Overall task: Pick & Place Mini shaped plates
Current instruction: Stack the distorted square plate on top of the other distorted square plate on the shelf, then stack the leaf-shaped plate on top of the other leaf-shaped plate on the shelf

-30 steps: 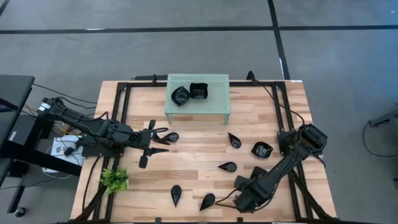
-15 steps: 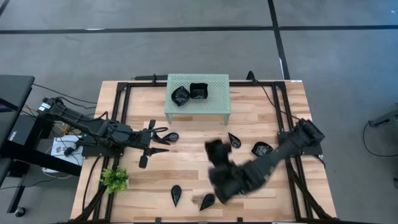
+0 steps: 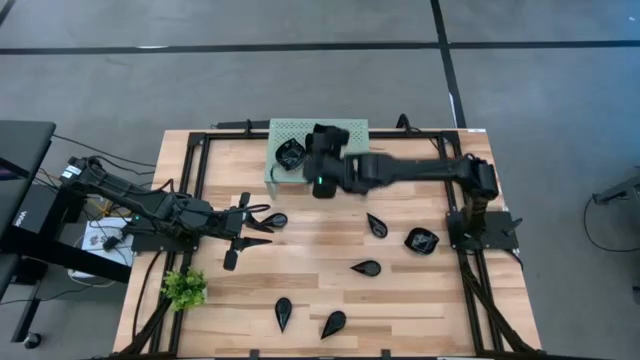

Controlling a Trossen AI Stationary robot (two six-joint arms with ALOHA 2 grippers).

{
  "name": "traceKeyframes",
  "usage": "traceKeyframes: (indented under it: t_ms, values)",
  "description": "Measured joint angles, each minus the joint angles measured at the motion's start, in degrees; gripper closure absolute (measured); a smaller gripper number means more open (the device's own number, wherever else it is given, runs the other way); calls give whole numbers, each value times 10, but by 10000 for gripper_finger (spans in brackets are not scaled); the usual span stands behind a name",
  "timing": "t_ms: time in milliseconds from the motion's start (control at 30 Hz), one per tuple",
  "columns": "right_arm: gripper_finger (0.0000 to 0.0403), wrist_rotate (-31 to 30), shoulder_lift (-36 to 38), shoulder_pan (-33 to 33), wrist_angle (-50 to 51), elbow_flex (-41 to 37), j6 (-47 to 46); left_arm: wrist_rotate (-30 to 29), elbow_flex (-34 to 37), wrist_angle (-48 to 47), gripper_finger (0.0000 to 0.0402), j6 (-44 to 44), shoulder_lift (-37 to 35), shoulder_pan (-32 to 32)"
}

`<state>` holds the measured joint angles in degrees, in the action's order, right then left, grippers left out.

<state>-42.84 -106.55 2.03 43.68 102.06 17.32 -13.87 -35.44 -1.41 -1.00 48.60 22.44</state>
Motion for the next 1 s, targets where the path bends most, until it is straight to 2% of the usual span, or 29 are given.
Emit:
traceKeyframes:
  t_ms: [167, 333, 733, 900, 1000]
  values:
    - [397, 124, 0, 59, 0, 0, -32, 0, 0, 0, 293, 0, 0, 0]
    - [388, 168, 0, 87, 0, 0, -25, 0, 0, 0, 293, 0, 0, 0]
    - [289, 169, 0, 74, -6, 0, -7, 0, 0, 1, 293, 0, 0, 0]
    - [251, 131, 0, 30, -2, 0, -7, 0, 0, 0, 293, 0, 0, 0]
    - [240, 102, 8, -13, 44, 3, -3, 0, 0, 0, 293, 0, 0, 0]
